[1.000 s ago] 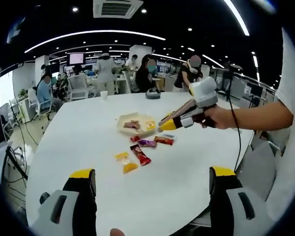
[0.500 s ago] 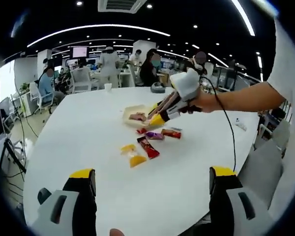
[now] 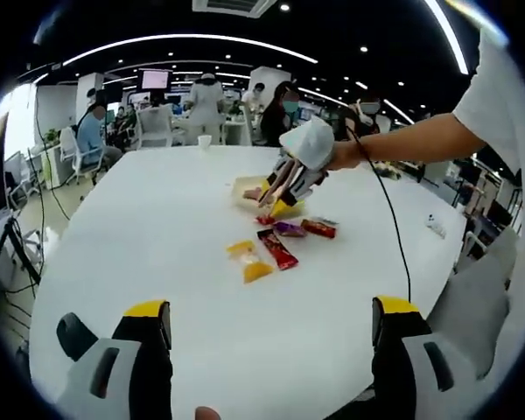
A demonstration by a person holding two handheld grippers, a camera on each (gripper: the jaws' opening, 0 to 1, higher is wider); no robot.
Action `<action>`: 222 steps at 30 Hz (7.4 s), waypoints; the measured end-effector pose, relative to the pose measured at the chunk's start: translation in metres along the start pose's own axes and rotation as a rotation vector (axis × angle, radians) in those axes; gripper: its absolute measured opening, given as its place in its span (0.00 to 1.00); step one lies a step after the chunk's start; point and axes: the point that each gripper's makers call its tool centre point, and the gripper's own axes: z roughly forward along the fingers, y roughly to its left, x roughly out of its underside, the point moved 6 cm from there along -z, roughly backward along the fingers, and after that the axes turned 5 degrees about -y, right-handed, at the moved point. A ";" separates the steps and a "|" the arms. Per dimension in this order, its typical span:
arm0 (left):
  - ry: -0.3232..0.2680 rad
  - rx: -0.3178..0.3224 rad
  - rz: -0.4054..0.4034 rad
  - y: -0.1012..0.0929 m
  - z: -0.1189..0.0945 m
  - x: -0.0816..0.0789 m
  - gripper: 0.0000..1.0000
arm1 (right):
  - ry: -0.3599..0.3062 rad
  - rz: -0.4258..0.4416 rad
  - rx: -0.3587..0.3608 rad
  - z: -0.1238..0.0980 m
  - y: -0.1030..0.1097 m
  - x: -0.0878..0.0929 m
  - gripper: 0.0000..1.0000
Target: Place the target food into the container with the food tongs after gripping and lifting it, then release it inside without dropping or visibly crushing the food.
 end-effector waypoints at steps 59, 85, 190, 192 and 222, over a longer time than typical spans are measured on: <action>-0.055 -0.060 -0.082 0.021 -0.026 0.014 0.92 | 0.223 0.012 -0.278 0.027 0.026 -0.024 0.21; -0.059 -0.052 -0.063 0.020 -0.029 0.012 0.92 | -0.391 0.549 0.000 -0.037 0.075 -0.040 0.23; -0.032 0.050 0.068 -0.033 -0.027 -0.019 0.92 | -0.664 0.891 0.247 -0.139 0.123 -0.051 0.19; -0.028 0.064 0.083 -0.040 -0.026 -0.020 0.92 | -0.667 0.907 0.249 -0.147 0.136 -0.050 0.19; 0.026 0.217 0.142 -0.170 0.022 -0.031 0.92 | -0.639 1.034 0.489 -0.248 0.297 0.070 0.19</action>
